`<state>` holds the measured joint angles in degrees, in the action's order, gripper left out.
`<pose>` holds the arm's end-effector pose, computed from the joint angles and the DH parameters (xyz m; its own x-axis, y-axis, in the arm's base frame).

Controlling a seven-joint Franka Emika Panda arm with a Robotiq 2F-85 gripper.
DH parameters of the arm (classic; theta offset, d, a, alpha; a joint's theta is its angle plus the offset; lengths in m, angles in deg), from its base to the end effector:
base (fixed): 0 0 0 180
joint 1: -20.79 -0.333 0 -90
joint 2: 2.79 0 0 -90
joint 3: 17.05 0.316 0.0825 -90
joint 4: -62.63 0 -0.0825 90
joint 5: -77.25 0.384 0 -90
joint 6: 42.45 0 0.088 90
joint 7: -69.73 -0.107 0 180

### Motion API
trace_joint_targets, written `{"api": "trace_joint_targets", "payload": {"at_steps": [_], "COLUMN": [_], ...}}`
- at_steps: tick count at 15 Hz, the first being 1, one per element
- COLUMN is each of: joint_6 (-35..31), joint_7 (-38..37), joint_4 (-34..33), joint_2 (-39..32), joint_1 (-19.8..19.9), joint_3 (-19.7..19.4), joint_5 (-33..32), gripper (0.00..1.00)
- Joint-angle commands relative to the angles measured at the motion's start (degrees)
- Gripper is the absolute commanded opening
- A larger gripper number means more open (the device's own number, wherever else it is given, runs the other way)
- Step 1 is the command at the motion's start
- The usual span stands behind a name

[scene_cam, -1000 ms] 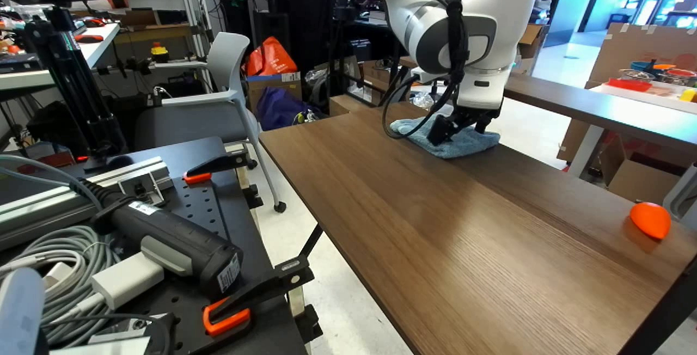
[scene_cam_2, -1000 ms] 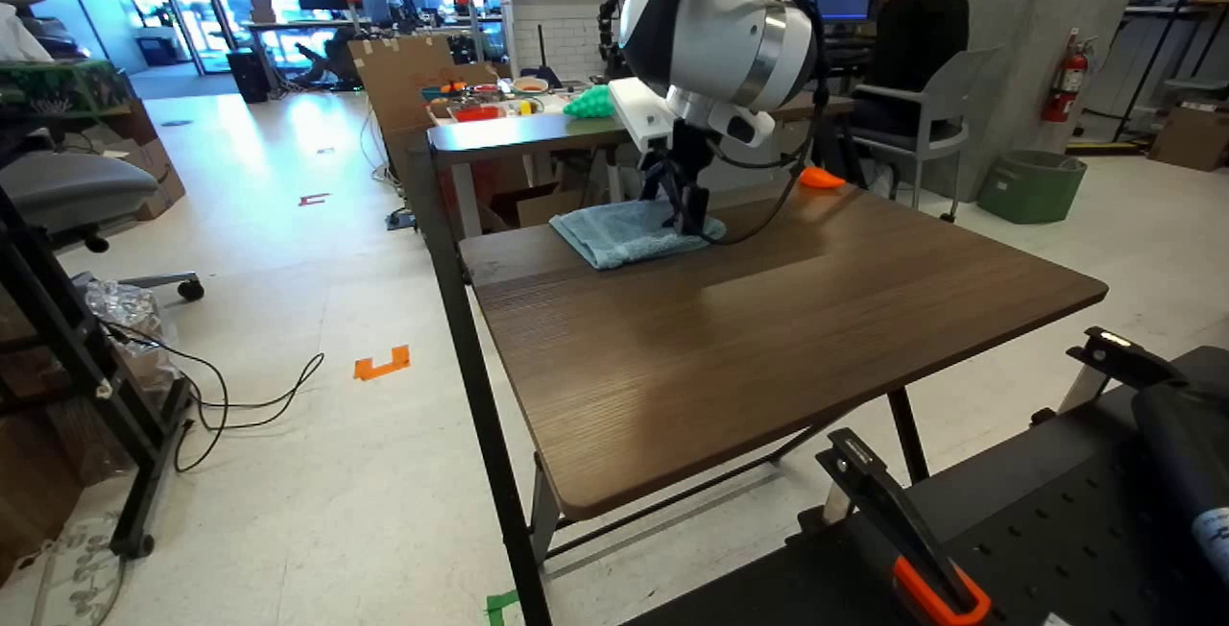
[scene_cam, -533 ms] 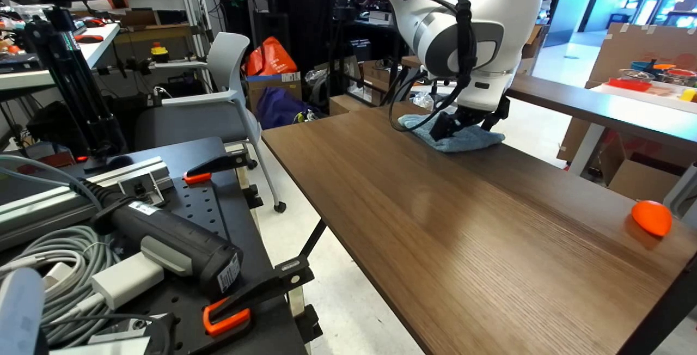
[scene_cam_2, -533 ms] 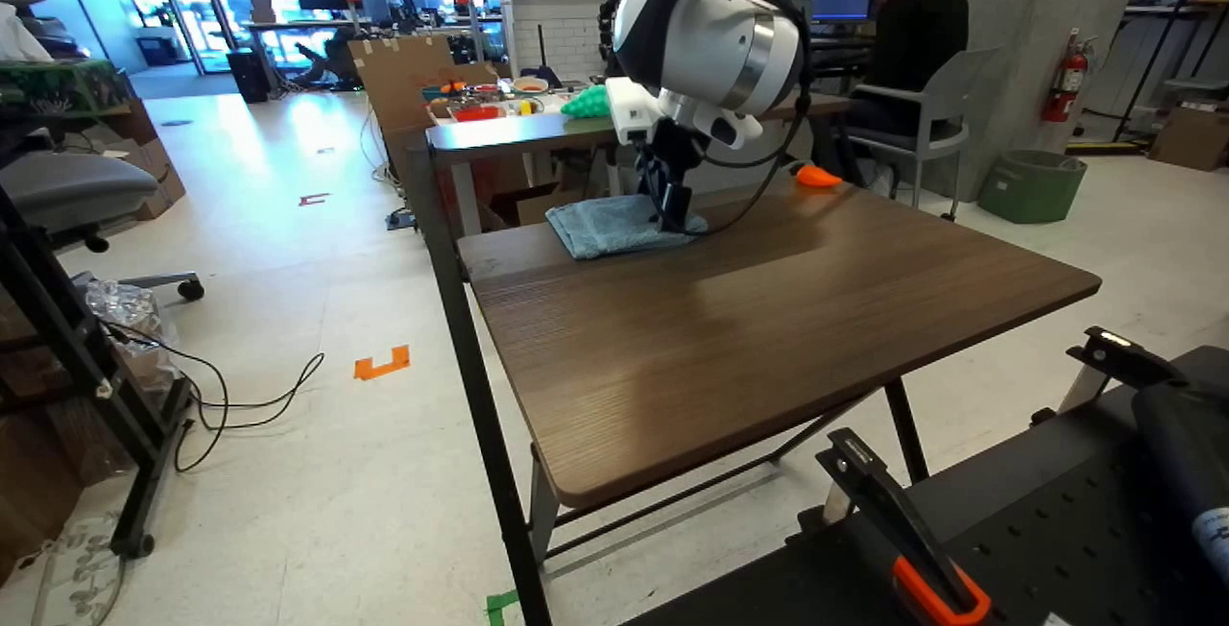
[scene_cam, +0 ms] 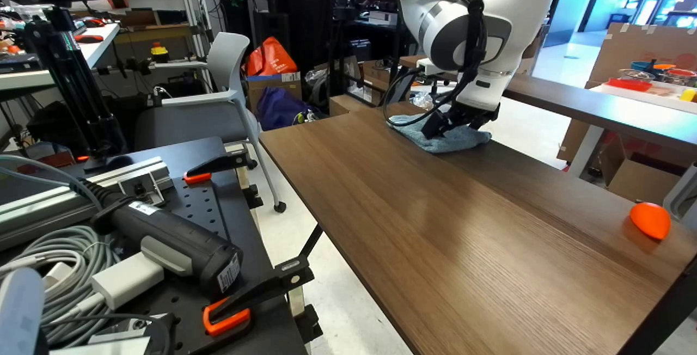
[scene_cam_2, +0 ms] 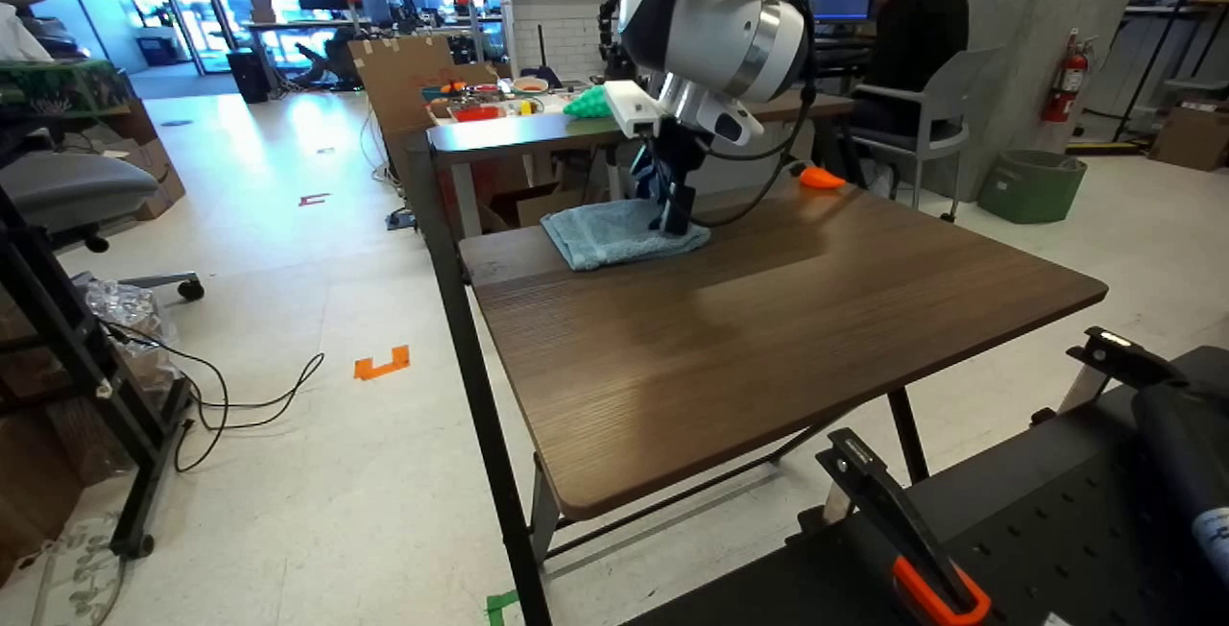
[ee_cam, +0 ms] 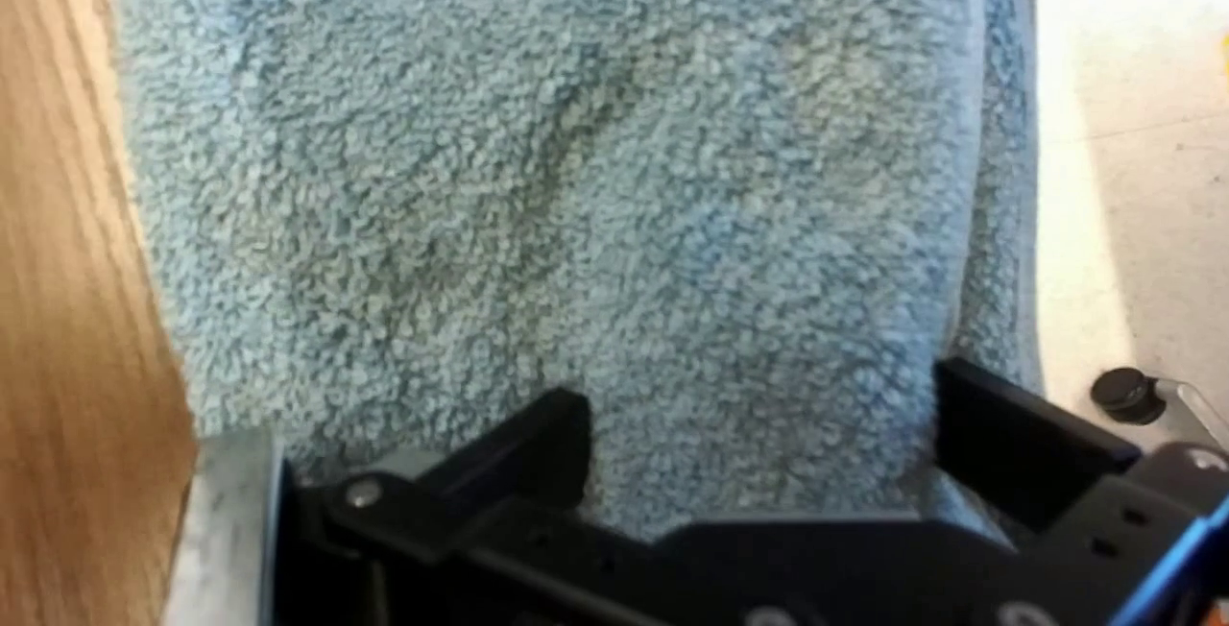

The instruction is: Use towel to wipe the table

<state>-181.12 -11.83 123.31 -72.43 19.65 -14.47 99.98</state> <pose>0.7731 0.0397 0.0878 -0.0740 -0.9456 -0.3167 -0.9830 0.1227 -0.1367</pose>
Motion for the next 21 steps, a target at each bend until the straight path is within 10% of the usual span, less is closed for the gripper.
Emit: {"api": "trace_joint_targets", "payload": {"at_steps": [1,10,21], "joint_6": [3.9,2.0,-7.7], "joint_7": [5.3,22.5,19.7], "joint_4": [10.8,35.1,38.7], "joint_2": [7.8,27.2,26.3], "joint_1": [-0.1,-0.3,-4.3], "joint_3": [-0.6,-6.7,-5.2], "joint_5": [-2.4,-11.1,-8.4], "gripper": [1.00,1.00,1.00]}}
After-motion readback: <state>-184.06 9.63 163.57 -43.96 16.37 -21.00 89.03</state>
